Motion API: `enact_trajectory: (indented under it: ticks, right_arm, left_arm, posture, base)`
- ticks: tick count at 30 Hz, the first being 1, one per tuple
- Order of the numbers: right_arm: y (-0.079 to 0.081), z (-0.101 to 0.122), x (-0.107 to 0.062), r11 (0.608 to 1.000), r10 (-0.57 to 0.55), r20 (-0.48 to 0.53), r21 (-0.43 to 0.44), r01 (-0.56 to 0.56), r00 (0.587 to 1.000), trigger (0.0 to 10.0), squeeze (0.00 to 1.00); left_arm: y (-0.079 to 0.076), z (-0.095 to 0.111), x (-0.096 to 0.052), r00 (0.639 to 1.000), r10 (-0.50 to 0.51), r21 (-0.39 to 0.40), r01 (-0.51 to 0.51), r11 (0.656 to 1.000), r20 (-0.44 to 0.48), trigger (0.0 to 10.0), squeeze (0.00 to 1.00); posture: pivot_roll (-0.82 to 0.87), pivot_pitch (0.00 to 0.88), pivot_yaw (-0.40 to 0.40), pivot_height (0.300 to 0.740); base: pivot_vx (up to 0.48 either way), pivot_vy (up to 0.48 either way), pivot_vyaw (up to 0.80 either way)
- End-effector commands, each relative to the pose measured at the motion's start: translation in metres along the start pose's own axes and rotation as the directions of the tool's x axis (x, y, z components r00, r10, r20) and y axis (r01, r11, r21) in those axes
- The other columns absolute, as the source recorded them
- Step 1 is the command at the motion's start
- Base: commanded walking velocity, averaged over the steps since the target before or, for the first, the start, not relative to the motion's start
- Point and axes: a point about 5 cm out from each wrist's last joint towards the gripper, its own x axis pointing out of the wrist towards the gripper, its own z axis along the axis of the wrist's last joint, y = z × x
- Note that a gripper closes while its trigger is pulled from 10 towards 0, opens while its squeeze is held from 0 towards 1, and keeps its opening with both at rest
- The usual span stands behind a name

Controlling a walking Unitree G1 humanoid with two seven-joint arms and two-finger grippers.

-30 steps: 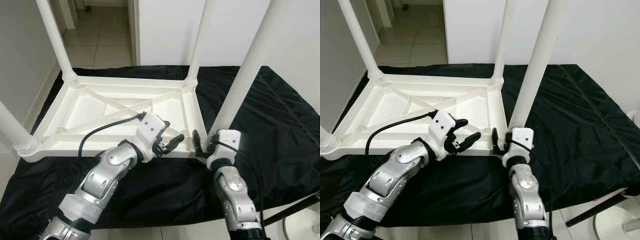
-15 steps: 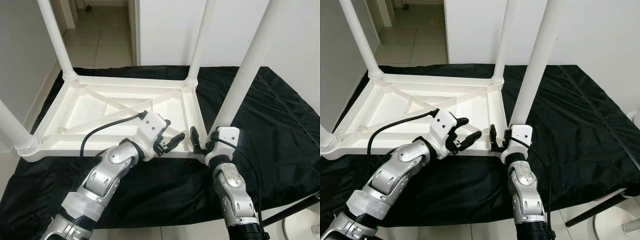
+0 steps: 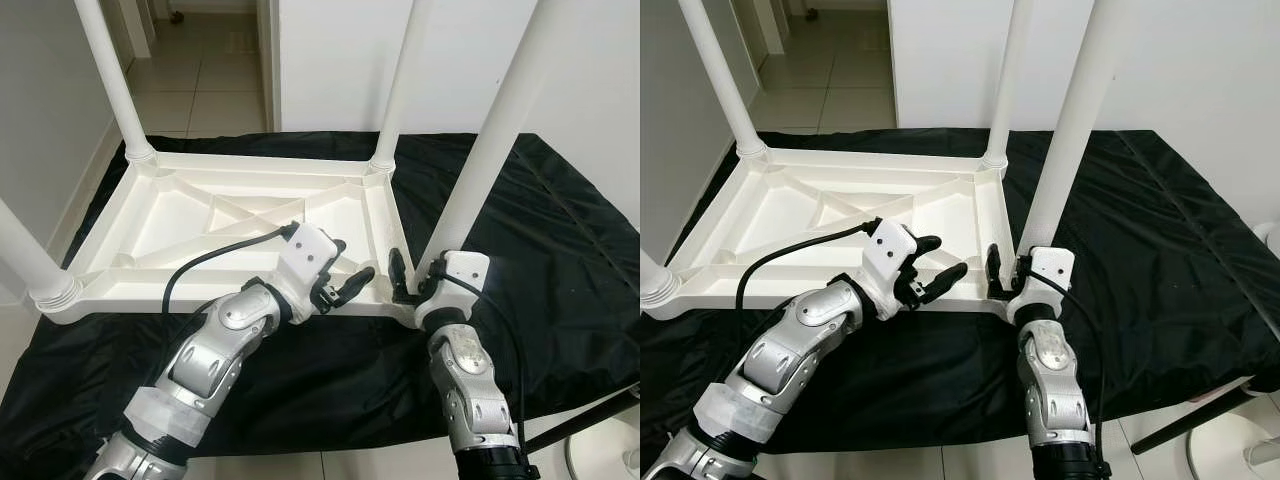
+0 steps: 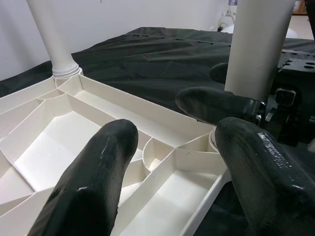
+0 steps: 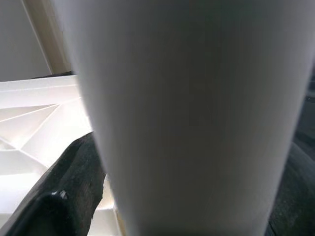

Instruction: Building children table

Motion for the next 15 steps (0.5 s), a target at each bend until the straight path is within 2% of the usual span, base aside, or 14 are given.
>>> enact_trajectory:
  ticks: [1,15]
  right_arm:
    - [0.0021,0.0051,0.0020,1.000,-0.005,0.013,0.013,0.004,1.000,10.0,0.00]
    - [-0.0040,0.0107,0.0038,1.000,-0.015,0.024,-0.008,0.015,1.000,10.0,0.00]
  left_arm:
    - [-0.0038,0.0047,0.0016,0.999,-0.054,0.022,0.054,0.998,0.001,10.0,0.00]
    - [-0.0066,0.0060,0.0038,0.999,-0.041,0.012,0.041,0.999,0.015,10.0,0.00]
  posture:
    - [-0.09,0.000,-0.014,0.740]
    - [-0.10,0.000,-0.030,0.740]
  base:
    - [0.000,0.000,0.00]
    - [0.000,0.000,0.00]
